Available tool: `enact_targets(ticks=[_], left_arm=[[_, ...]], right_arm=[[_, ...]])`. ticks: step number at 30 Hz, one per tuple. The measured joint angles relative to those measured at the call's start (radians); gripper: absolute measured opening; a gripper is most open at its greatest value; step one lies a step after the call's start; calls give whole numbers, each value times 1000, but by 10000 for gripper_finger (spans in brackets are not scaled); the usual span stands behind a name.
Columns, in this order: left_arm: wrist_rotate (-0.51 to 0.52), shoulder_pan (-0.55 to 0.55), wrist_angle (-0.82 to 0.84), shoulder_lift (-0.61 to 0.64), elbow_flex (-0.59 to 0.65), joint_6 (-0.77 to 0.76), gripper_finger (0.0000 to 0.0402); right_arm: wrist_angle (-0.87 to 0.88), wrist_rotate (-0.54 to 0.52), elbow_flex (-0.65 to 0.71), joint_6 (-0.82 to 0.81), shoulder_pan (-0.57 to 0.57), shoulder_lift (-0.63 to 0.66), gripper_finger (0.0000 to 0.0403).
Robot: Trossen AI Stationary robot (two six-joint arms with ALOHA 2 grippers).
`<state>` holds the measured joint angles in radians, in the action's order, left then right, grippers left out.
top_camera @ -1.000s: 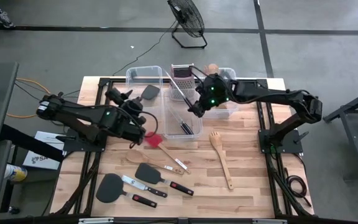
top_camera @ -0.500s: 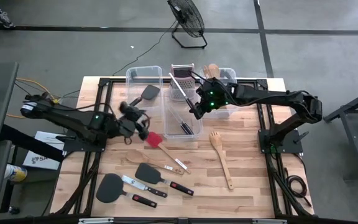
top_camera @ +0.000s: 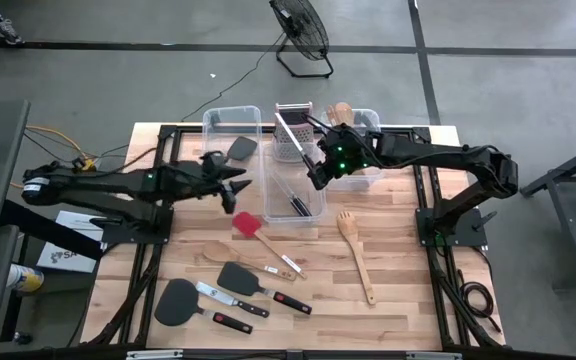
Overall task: Pick & Place Kitchen Items
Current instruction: Put the black table knife into the middle transparent bin
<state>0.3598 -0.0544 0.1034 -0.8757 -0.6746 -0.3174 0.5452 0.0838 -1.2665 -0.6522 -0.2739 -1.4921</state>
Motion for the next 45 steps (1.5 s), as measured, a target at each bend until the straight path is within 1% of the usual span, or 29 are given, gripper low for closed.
enact_targets(ticks=[4,8,12,15,21,23,28,35,39,45], left_arm=[[-68,-58,1,81,-1,50,177],[-185,-135,3,141,-2,61,177],[-313,-205,2,156,-2,59,177],[-374,-244,4,155,-2,59,177],[-403,-281,3,155,-2,59,177],[-402,-281,3,155,-2,59,177],[-402,-281,4,155,-2,56,177],[-402,-280,3,155,-2,42,177],[-401,-280,3,155,-2,21,177],[-401,-280,4,155,-2,-5,177]], right_arm=[[6,-18,-3,-6,7,-2,91],[-1,-19,-3,6,6,-5,91],[-4,-41,-3,37,5,-17,91],[-21,-45,-3,52,9,-44,91],[-32,-77,-2,13,31,-95,91],[-71,-79,-2,3,43,-113,91],[-81,-48,-4,-54,63,-151,91],[-76,-22,-2,-157,106,-151,91],[-77,19,-2,-197,122,-151,91],[-5,33,-2,-238,129,-151,91]])
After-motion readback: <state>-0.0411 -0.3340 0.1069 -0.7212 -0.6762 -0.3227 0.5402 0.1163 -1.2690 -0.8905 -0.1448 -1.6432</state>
